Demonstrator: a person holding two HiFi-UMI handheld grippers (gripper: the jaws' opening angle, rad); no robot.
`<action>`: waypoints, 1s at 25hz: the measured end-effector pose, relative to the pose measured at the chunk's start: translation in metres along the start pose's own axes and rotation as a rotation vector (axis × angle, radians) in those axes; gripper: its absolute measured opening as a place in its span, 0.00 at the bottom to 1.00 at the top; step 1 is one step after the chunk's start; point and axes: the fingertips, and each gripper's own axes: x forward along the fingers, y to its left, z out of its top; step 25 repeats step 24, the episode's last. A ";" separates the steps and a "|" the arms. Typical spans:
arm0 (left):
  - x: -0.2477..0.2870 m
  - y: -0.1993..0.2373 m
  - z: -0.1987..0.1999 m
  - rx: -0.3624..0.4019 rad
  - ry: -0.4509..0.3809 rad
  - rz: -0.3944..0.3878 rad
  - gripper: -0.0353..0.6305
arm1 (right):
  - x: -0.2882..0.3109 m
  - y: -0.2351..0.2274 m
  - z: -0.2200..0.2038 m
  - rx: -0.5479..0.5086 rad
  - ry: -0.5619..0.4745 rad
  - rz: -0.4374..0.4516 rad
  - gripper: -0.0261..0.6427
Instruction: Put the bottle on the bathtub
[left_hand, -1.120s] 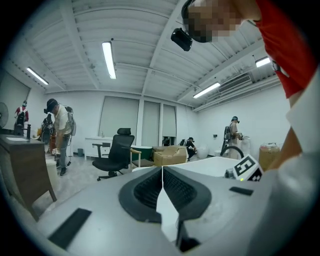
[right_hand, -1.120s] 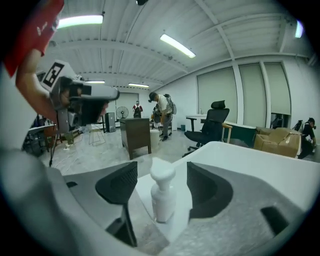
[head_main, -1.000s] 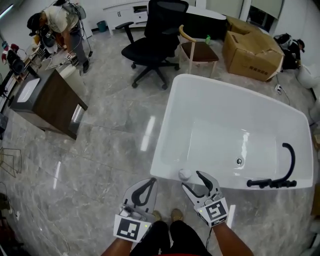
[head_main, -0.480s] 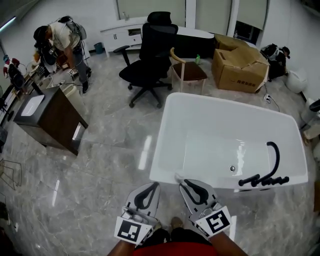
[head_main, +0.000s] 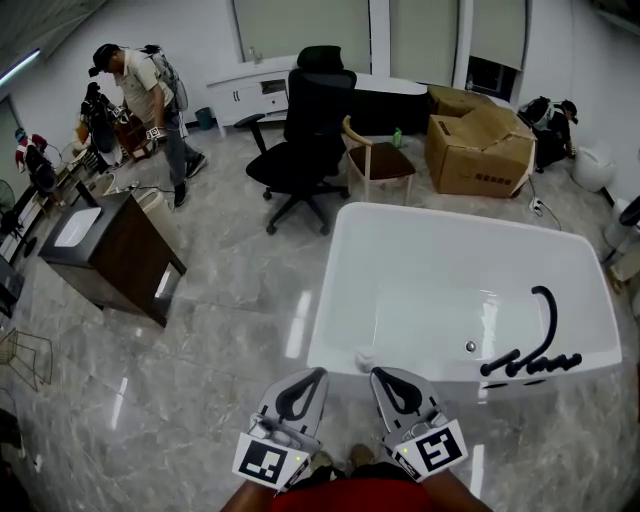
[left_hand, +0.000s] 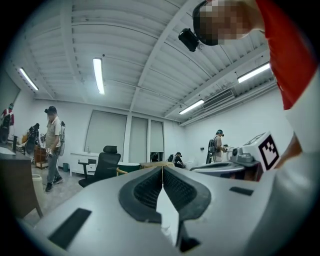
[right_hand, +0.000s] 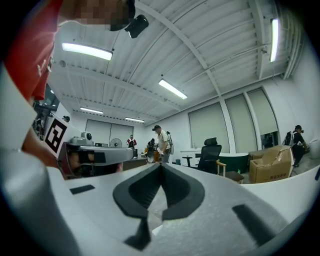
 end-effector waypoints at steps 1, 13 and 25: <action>-0.001 -0.001 0.000 0.002 -0.003 -0.002 0.07 | -0.001 0.001 0.001 -0.001 -0.002 0.000 0.05; -0.005 -0.004 0.004 0.012 -0.017 -0.002 0.07 | 0.000 0.006 0.004 -0.017 -0.010 0.028 0.05; -0.003 0.001 0.008 0.024 -0.016 0.002 0.07 | 0.007 0.009 0.003 -0.024 0.002 0.051 0.05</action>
